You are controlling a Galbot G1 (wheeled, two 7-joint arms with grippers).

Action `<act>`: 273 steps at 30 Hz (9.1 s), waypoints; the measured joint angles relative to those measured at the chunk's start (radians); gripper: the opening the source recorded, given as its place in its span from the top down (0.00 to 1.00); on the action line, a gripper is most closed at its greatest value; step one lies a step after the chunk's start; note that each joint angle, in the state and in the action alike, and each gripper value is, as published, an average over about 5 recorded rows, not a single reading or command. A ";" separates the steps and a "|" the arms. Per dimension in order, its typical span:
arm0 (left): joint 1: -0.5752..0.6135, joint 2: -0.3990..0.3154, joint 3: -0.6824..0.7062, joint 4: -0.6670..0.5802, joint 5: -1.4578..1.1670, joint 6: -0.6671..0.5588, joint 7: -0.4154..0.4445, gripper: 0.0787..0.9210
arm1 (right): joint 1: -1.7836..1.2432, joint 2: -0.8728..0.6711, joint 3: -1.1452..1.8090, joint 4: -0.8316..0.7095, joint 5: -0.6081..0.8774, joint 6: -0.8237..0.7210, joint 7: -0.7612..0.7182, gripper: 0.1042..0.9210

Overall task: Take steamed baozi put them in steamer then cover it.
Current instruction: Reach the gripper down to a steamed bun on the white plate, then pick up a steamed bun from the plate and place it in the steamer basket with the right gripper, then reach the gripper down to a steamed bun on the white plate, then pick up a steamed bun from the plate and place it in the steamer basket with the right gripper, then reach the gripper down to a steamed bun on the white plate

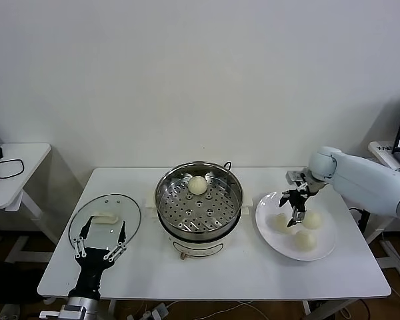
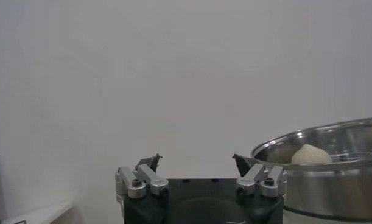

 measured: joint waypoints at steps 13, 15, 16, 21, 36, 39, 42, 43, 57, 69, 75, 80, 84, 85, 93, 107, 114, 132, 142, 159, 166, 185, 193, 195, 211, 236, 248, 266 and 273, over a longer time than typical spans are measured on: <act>0.001 -0.001 -0.004 0.003 -0.004 -0.003 -0.001 0.12 | -0.042 0.013 0.020 -0.020 -0.029 -0.002 0.020 0.14; 0.001 -0.001 -0.006 0.003 -0.005 -0.003 -0.001 0.12 | -0.046 0.013 0.025 -0.022 -0.033 -0.002 0.023 0.15; 0.001 -0.001 -0.006 0.003 -0.005 -0.003 -0.001 0.12 | -0.048 0.013 0.027 -0.023 -0.035 -0.002 0.024 0.17; -0.001 -0.001 -0.010 0.002 -0.009 -0.003 -0.002 0.12 | -0.052 0.009 0.037 -0.018 -0.041 0.001 0.027 0.26; -0.004 0.017 -0.018 -0.011 -0.022 0.004 -0.004 0.12 | 0.086 0.030 -0.003 0.047 -0.014 0.010 -0.045 0.38; -0.005 0.020 -0.018 -0.014 -0.024 0.005 -0.004 0.12 | 0.165 0.049 -0.035 0.071 0.018 0.006 -0.080 0.38; -0.006 0.022 -0.016 -0.015 -0.025 0.006 -0.004 0.12 | 0.249 0.077 -0.069 0.101 0.058 -0.002 -0.109 0.37; -0.006 0.022 -0.014 -0.016 -0.025 0.006 -0.004 0.12 | 0.276 0.088 -0.080 0.113 0.073 -0.005 -0.116 0.37; -0.015 0.024 0.002 -0.021 -0.026 0.010 -0.005 0.12 | 0.501 0.322 -0.211 0.218 0.304 -0.104 -0.133 0.36; -0.024 0.021 0.006 -0.025 -0.026 0.012 -0.006 0.12 | 0.473 0.547 -0.286 0.167 0.410 -0.200 -0.062 0.36; -0.027 0.019 0.006 -0.026 -0.026 0.013 -0.006 0.12 | 0.433 0.622 -0.303 0.122 0.430 -0.223 -0.026 0.35; -0.028 0.019 0.002 -0.020 -0.027 0.013 -0.006 0.12 | 0.399 0.665 -0.307 0.084 0.435 -0.232 -0.006 0.34; -0.031 0.019 0.001 -0.018 -0.028 0.012 -0.007 0.12 | 0.374 0.691 -0.310 0.057 0.433 -0.235 0.007 0.32; -0.031 0.019 0.001 -0.017 -0.028 0.013 -0.007 0.12 | 0.369 0.696 -0.311 0.051 0.432 -0.235 0.011 0.30; -0.031 0.020 -0.008 -0.018 -0.032 0.012 -0.008 0.12 | 0.335 0.709 -0.317 0.029 0.425 -0.239 0.038 0.14; -0.018 0.016 -0.020 -0.023 -0.033 0.007 -0.009 0.12 | 0.390 0.567 -0.256 0.133 0.375 -0.230 0.022 0.12; -0.023 0.019 -0.010 -0.027 -0.031 0.007 -0.009 0.12 | 0.466 0.346 -0.233 0.231 0.332 -0.201 -0.034 0.12; -0.021 0.011 -0.002 -0.035 -0.025 0.012 -0.008 0.12 | 0.381 -0.158 -0.203 0.317 0.126 -0.082 -0.149 0.12; -0.007 0.004 -0.001 -0.048 -0.020 0.019 -0.008 0.12 | 0.190 -0.239 -0.102 0.300 0.032 -0.066 -0.109 0.12; 0.003 0.005 -0.020 -0.044 -0.019 0.012 -0.009 0.12 | 0.004 -0.224 0.004 0.249 -0.050 -0.068 -0.036 0.12; 0.006 0.004 -0.025 -0.040 -0.019 0.008 -0.009 0.12 | -0.034 -0.219 0.027 0.236 -0.076 -0.068 -0.025 0.12; -0.003 0.006 -0.043 -0.033 -0.031 0.008 -0.012 0.12 | -0.055 -0.219 0.056 0.240 -0.117 -0.063 -0.021 0.32; -0.005 0.011 -0.037 -0.035 -0.031 0.010 -0.012 0.12 | 0.091 -0.200 0.021 0.290 -0.113 -0.023 -0.086 0.33; -0.005 0.012 -0.036 -0.036 -0.031 0.010 -0.012 0.12 | 0.151 -0.185 0.005 0.307 -0.100 -0.004 -0.102 0.32; 0.000 0.016 -0.029 -0.047 -0.031 0.008 -0.014 0.12 | 0.464 0.080 -0.055 0.479 -0.073 0.279 -0.099 0.35; 0.003 0.020 -0.030 -0.046 -0.031 0.008 -0.027 0.12 | 0.297 0.307 -0.012 0.591 -0.500 0.655 -0.052 0.35; -0.001 0.020 -0.033 -0.041 -0.033 0.002 -0.029 0.12 | 0.230 0.338 -0.008 0.582 -0.581 0.686 -0.058 0.25; -0.006 0.014 -0.042 -0.035 -0.036 0.000 -0.032 0.12 | 0.224 0.259 0.121 0.555 -0.537 0.645 -0.086 0.12; -0.008 0.014 -0.035 -0.035 -0.034 0.002 -0.031 0.12 | 0.278 0.149 0.181 0.470 -0.389 0.536 -0.132 0.12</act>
